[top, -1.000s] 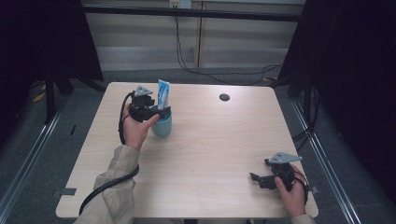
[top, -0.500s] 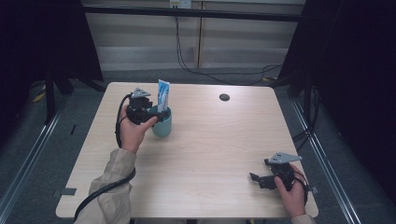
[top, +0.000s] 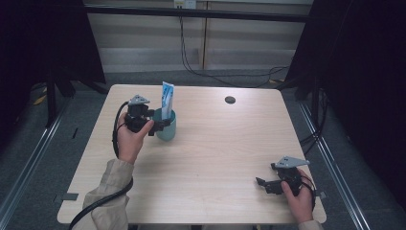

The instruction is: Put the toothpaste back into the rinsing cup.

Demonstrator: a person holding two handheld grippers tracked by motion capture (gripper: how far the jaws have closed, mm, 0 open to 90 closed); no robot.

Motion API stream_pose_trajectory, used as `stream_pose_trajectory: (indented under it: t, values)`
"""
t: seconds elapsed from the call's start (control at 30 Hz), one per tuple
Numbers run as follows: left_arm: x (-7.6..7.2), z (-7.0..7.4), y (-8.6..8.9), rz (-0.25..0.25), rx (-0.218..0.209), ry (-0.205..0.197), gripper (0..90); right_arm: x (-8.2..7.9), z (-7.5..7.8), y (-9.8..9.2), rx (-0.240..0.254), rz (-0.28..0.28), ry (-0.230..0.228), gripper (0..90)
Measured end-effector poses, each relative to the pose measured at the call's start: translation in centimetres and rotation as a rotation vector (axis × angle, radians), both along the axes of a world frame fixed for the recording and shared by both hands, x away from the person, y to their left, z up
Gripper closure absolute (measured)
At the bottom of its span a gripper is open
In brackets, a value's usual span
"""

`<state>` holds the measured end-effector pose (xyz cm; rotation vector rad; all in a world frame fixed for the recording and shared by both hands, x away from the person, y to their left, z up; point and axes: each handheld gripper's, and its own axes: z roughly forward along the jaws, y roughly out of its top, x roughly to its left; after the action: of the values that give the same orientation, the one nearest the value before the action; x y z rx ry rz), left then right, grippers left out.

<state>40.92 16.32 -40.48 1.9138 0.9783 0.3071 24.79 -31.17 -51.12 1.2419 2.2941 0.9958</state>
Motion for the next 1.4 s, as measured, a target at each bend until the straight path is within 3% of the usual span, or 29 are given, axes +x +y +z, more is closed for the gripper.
stream_pose_trajectory:
  t: [0.43, 1.4]
  values:
    - [-1.3, 0.1, 1.1, -0.024, 0.002, 0.003, 16.9, 0.0, 0.0, 0.0, 0.0, 0.0, -0.001, 13.1]
    - [-3.8, -1.7, 3.7, -0.02, -0.009, 0.0, 17.9, 0.0, 0.0, 0.0, 0.0, 0.0, 0.0, 13.1]
